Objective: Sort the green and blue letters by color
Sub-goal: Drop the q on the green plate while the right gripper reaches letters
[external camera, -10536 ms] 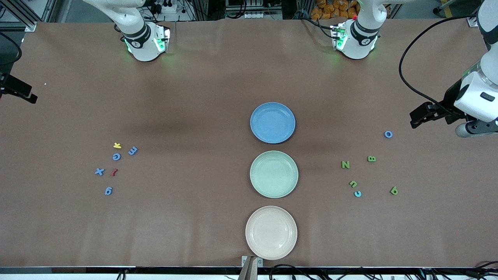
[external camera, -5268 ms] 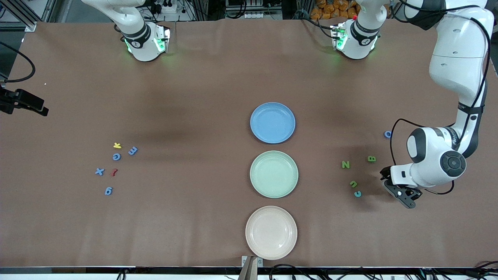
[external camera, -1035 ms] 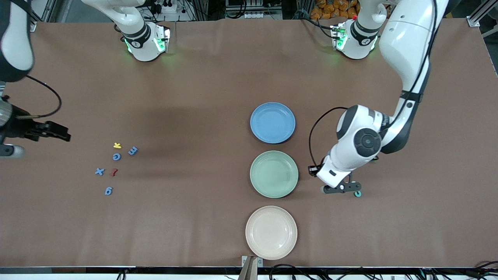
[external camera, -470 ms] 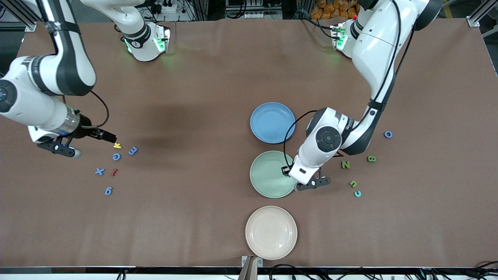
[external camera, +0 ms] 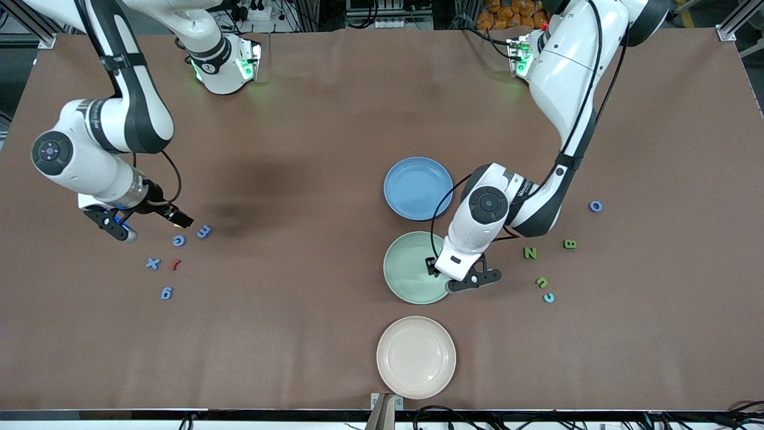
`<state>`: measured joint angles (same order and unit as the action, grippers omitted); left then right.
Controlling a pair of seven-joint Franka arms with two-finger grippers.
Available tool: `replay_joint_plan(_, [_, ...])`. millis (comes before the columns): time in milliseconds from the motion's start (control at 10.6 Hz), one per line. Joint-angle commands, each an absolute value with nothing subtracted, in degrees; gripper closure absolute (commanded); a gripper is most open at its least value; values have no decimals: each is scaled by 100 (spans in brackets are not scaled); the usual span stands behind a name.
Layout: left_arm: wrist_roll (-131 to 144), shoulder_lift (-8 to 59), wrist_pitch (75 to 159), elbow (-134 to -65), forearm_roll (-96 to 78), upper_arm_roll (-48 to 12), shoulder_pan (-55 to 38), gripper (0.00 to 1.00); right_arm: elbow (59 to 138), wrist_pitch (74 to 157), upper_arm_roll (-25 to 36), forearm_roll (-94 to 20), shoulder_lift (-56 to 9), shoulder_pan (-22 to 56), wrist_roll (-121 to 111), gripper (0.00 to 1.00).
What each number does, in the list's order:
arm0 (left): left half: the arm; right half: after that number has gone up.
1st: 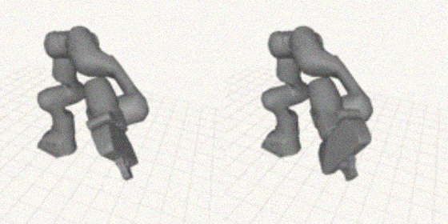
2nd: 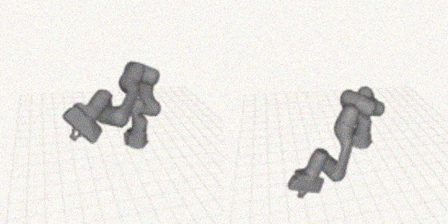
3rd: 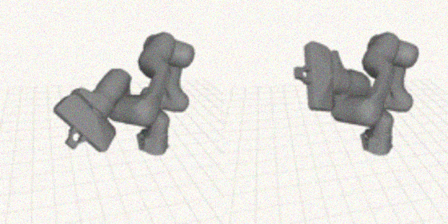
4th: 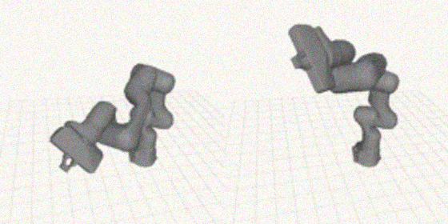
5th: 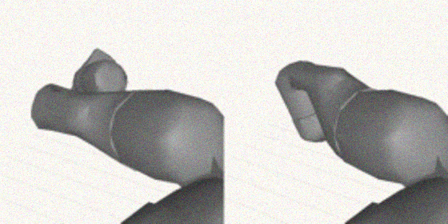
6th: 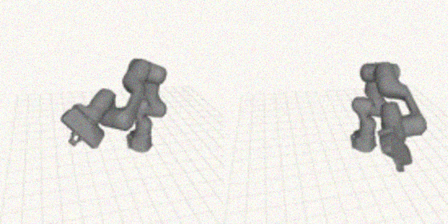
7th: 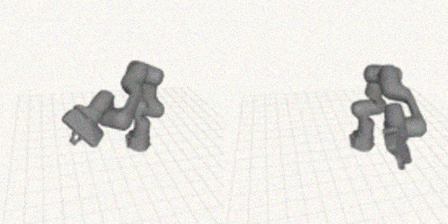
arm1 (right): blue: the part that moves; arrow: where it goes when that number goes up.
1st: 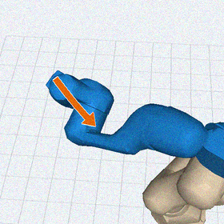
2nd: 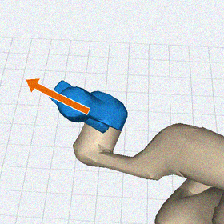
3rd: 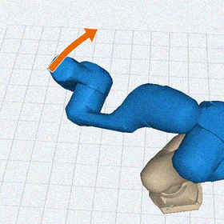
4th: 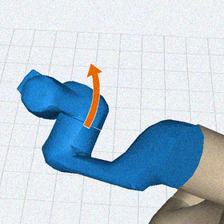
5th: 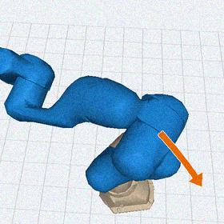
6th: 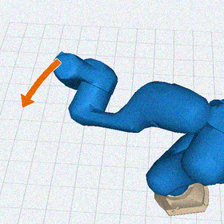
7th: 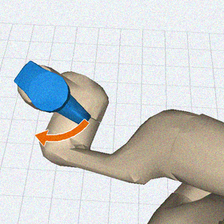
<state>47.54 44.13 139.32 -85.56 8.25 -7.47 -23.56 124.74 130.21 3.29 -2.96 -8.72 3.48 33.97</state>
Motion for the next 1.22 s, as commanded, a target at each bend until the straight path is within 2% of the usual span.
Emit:
replay_joint_plan(0, [4948,4333,13834,-8744,1248,-694,-2146,0,12700,13778,290,-360,-1456,299,4435,0])
replay_joint_plan(376, [4100,3658,13860,-9754,1283,-712,-1601,0,12691,14396,290,-360,-2144,378,4878,0])
replay_joint_plan(658, [4156,3682,13860,-9791,1213,-721,-1206,0,12674,14607,290,-360,-2294,378,4852,0])
replay_joint_plan(1129, [4913,3990,13904,-9669,1195,-712,-414,0,12656,15012,290,-352,-2540,352,4799,12])
